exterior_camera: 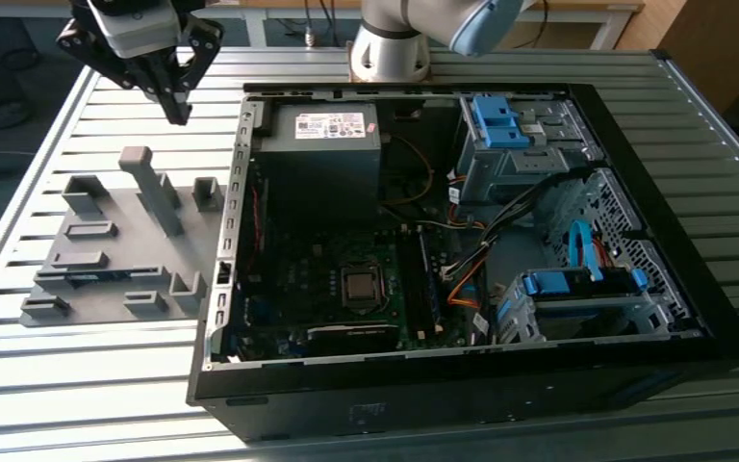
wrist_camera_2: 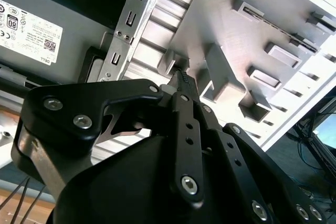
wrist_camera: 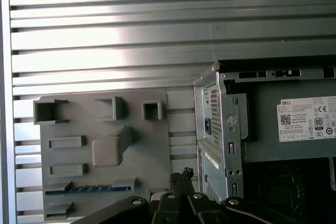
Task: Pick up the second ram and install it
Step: 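Reach for the second ram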
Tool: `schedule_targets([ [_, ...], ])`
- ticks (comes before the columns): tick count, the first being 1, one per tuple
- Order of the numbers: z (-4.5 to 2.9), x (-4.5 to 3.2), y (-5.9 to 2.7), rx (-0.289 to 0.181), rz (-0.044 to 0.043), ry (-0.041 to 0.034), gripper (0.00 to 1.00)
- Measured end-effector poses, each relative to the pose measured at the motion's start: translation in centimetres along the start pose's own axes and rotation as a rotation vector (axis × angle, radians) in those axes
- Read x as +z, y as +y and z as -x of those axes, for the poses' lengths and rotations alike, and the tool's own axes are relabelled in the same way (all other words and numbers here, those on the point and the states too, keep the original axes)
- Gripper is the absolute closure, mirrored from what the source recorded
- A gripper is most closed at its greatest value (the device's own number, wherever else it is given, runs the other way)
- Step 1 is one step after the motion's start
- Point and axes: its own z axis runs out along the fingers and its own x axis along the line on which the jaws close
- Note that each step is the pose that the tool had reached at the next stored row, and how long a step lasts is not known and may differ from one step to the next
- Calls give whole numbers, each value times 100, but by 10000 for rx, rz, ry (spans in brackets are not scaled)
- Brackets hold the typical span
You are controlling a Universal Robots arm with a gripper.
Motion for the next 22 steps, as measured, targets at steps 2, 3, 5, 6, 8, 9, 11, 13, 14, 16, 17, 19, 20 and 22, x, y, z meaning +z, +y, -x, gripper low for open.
schedule_targets([
  [2, -12, 1, -1, 0, 0, 0, 89],
  [3, -19, 1, -1, 0, 0, 0, 89],
  [5, -31, 2, -2, 0, 0, 0, 89],
  [6, -37, 2, -3, 0, 0, 0, 89],
  [8, -52, 3, -4, 0, 0, 0, 89],
  [9, -61, 2, -5, 0, 0, 0, 89],
  [11, -88, 3, -7, -1, 1, -1, 89],
  [13, -114, 2, -9, -1, 0, 0, 89],
  [14, -126, 2, -10, -1, 1, -1, 89],
  [16, -148, 2, -12, -1, 1, -1, 89],
  [17, -159, 2, -12, -1, 0, 0, 89],
  [19, -175, 2, -16, 0, 1, -1, 89],
  [20, -181, 1, -22, -2, 0, 0, 89],
  [22, -189, 0, -49, -1, 1, 1, 89],
])
